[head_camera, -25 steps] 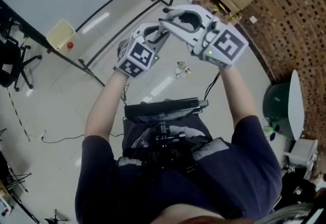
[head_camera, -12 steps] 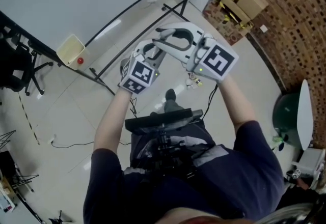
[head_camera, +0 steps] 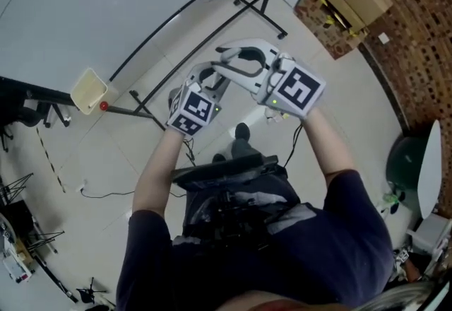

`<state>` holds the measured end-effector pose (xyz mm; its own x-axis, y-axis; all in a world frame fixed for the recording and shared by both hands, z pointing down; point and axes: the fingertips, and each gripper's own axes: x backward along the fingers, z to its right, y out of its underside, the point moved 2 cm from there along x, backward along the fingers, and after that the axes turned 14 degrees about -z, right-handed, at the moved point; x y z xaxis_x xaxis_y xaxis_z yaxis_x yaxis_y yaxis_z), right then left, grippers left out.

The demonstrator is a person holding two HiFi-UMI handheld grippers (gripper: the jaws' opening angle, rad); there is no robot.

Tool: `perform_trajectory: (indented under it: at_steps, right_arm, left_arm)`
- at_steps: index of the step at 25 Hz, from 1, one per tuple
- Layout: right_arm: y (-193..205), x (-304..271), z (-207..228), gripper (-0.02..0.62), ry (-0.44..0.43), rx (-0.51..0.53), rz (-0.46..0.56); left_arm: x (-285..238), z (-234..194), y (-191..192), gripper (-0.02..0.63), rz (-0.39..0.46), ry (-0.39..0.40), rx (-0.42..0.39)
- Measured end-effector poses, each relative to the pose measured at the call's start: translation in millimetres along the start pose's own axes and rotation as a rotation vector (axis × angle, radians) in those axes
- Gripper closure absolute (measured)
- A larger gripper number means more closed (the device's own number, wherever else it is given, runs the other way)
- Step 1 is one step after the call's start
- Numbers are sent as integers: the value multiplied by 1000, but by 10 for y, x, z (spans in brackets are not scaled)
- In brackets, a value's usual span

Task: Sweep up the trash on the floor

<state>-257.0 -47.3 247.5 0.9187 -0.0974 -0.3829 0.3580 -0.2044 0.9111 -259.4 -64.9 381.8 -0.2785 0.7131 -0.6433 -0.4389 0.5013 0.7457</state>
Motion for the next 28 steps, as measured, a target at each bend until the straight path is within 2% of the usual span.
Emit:
perform_trajectory:
  at_steps: [5,9,17,21,28]
  right_arm:
    - [265,-33,348,474,-28,10,-3]
    - [307,-64,592,474,-43,20,38]
    - [294,-28,1085,477,-125,-10,112]
    - [306,-118,1163,479,-164,-9,123]
    - [321,-308,1172,479,-179,7,94]
  left_arm:
    - [-453,-156,-61,518,-40,3,50]
    - [-639,-304,-147,518,-57,-12,91]
    - [-736,-595,-441,494,-23,-59,133]
    - [-718,-708,-439,471,-17,-63,185]
    - [-776,-805,-349,472,-21,-66,190]
